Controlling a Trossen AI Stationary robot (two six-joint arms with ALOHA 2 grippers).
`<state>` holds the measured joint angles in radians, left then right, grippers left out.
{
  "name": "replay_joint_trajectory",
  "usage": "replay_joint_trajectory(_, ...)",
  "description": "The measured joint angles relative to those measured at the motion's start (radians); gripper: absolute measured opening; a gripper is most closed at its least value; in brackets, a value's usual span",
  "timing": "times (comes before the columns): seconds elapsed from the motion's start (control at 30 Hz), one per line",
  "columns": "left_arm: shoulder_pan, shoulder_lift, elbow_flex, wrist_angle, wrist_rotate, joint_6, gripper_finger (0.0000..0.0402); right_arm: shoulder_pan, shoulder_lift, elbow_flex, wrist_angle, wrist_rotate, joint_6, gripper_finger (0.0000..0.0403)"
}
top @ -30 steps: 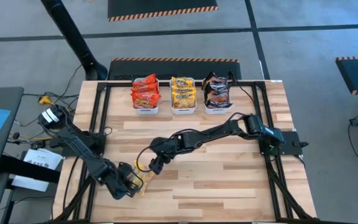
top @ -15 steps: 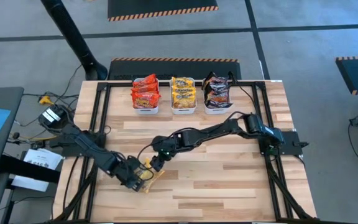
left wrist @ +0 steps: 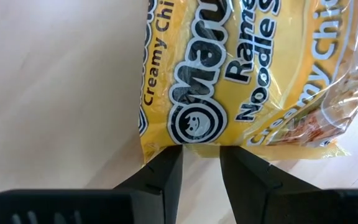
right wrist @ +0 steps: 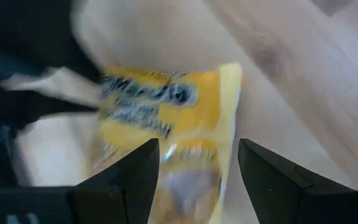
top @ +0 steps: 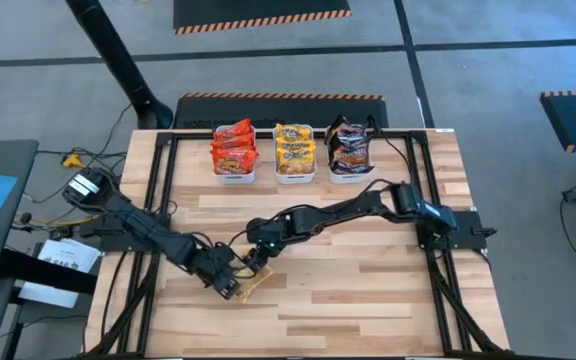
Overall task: Sort Maruchan noodles
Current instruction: Put the yellow noodle pack into the middle white bin
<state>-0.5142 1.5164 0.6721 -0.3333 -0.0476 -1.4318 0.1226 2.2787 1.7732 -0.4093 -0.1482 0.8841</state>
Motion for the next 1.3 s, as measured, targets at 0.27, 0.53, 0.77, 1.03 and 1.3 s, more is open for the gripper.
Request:
replay_joint_trajectory(0.27, 0.043, 0.005, -0.001, 0.037, -0.001, 0.047, 0.0105, -0.001, 0.048, -0.001, -0.012, -0.068, 0.072, 0.0244)
replay_joint_trajectory(0.53, 0.070, 0.014, -0.001, 0.059, 0.020, 0.084, 0.0105, -0.001, 0.048, -0.001, 0.016, -0.099, 0.103, 0.0238)
replay_joint_trajectory(0.77, 0.072, 0.021, 0.000, 0.062, 0.016, 0.091, 0.0105, 0.000, 0.047, -0.001, 0.014, -0.106, 0.123, 0.0158)
replay_joint_trajectory(1.03, 0.072, 0.022, 0.016, 0.059, 0.015, 0.117, 0.0105, 0.000, 0.045, -0.001, 0.012, -0.109, 0.083, 0.0016)
replay_joint_trajectory(1.3, 0.072, 0.027, 0.108, 0.009, 0.023, 0.209, 0.0105, 0.000, 0.032, -0.001, -0.026, -0.114, 0.003, 0.0005)
